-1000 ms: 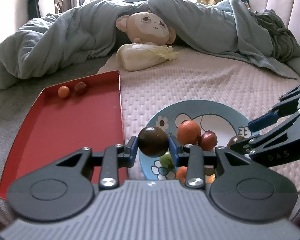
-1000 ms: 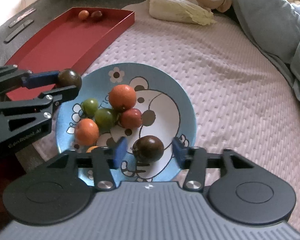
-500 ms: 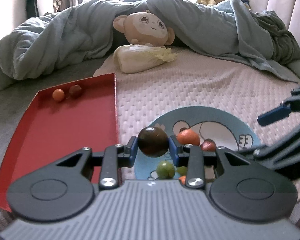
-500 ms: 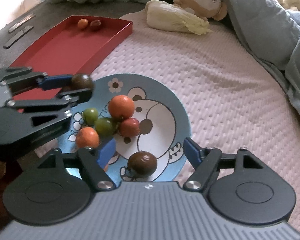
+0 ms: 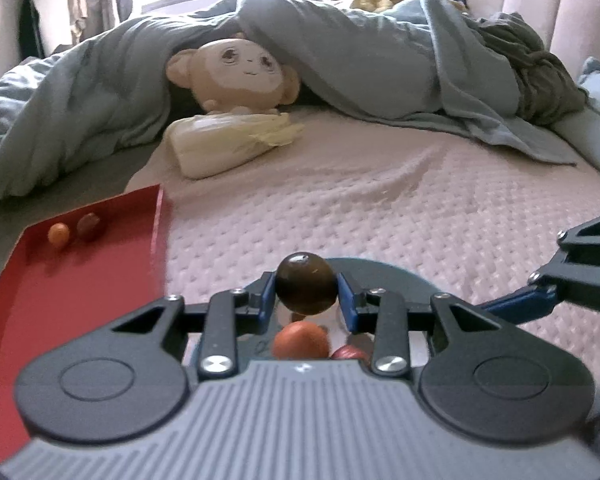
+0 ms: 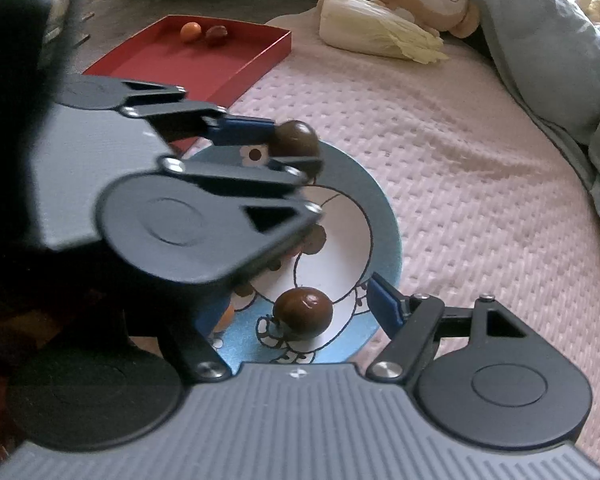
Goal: Organize fruits
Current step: 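Open the right gripper onto the plate while the left gripper releases its plum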
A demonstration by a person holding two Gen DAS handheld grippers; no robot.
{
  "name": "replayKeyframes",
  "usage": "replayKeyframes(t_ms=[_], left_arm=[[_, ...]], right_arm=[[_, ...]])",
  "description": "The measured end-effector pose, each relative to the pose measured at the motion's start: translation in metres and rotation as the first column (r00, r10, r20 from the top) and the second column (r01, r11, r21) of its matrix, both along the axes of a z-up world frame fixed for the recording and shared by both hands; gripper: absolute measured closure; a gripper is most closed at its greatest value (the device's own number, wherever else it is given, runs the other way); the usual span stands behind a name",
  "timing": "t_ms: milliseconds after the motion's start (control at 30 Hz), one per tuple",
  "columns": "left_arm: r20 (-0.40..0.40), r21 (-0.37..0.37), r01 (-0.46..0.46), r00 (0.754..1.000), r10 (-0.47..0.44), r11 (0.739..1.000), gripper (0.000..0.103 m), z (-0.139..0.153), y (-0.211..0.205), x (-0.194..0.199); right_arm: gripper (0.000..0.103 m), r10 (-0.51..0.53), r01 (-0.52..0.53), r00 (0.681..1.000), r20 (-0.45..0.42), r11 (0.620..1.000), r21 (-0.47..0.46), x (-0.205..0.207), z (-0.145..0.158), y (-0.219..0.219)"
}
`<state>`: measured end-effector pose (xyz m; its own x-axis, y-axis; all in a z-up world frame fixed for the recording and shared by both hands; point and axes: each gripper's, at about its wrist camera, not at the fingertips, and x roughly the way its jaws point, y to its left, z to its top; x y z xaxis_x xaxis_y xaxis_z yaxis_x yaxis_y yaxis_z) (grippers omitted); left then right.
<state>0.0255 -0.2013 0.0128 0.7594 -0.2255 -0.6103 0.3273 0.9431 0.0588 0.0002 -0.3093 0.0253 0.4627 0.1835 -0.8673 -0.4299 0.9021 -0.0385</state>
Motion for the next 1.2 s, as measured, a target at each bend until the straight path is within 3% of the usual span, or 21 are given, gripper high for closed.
replayKeyframes(t_ms=[400,633,700,800,1200], left_arm=[[-0.019,-0.007,0.038,0.999,-0.038,0.999,0.064,-0.005,-0.013,0.010],[-0.027,-0.012,0.042,0.999,-0.042,0.999,0.064,-0.004,-0.012,0.007],[-0.027,-0.017,0.042,0.999,-0.042,0.999,0.061,-0.003,-0.012,0.006],[-0.002,-0.021,0.047,0.999,-0.048,0.999,0.045,0.000,-0.012,0.002],[0.013,-0.029,0.021,1.000,-0.021,0.999,0.045,0.010,-0.007,-0.004]], right_arm=[[0.023,-0.033,0.032,0.999,-0.004,0.999,-0.009,0.004,-0.001,-0.008],[0.017,-0.042,0.042,0.999,0.003,0.999,-0.018,0.005,-0.002,-0.012],[0.016,-0.043,0.043,0.999,0.004,0.999,-0.021,0.004,-0.003,-0.013],[0.015,-0.043,0.043,0.999,0.005,0.999,-0.020,0.004,-0.003,-0.013],[0.015,-0.037,0.037,0.999,0.020,0.999,-0.027,0.006,-0.002,-0.011]])
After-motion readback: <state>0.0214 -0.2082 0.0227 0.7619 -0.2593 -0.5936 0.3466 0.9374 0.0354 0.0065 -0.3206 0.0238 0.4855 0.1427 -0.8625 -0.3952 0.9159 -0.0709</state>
